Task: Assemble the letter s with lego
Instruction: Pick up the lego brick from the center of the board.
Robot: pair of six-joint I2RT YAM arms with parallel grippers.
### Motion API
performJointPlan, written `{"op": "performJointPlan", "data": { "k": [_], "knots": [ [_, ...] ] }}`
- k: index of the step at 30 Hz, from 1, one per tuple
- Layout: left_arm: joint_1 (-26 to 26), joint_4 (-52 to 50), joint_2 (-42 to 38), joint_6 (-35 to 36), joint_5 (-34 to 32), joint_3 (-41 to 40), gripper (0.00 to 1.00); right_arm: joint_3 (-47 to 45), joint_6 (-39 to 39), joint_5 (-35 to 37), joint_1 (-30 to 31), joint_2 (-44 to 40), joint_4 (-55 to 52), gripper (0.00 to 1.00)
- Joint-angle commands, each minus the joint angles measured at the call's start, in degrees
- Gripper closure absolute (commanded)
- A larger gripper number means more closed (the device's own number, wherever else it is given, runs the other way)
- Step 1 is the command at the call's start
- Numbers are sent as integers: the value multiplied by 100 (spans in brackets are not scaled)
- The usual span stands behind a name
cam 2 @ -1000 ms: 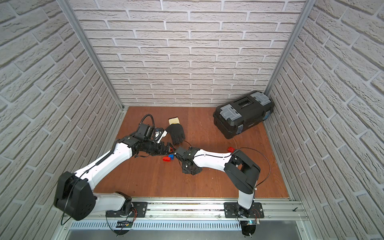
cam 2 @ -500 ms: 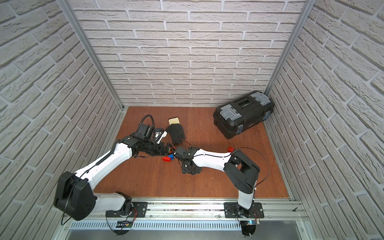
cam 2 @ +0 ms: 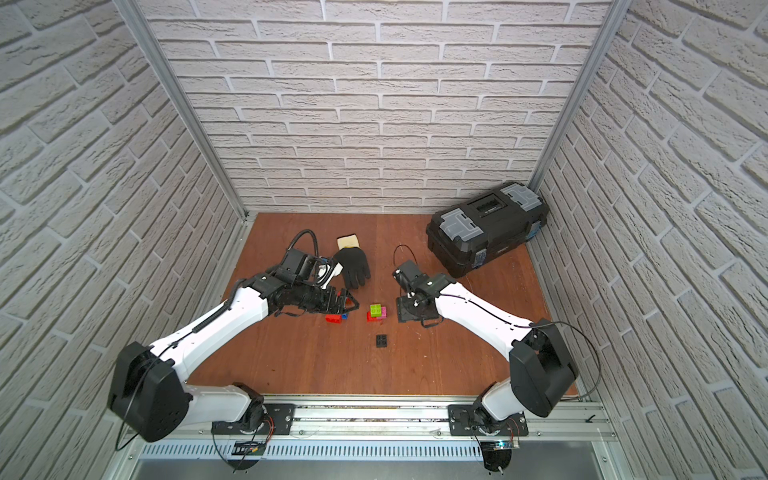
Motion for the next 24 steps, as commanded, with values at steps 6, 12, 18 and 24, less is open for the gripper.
{"op": "performJointPlan", "data": {
  "k": [6, 12, 18, 24],
  "knots": [
    [-314, 405, 342, -169, -122, 322, 2, -21, -2925, -375, -1073, -275, -282, 23],
    [-327, 402, 444, -124, -98, 403, 2, -184, -3909, -546, -2004, -314, -31, 22],
    [-327, 345, 478, -22, -88, 435, 2, -198, -4722, -433, -2483, -109, 224, 23],
    [-300, 423, 488, 23, -15, 354, 2, -214, -5379, -404, -2932, 121, 603, 23]
  ]
}}
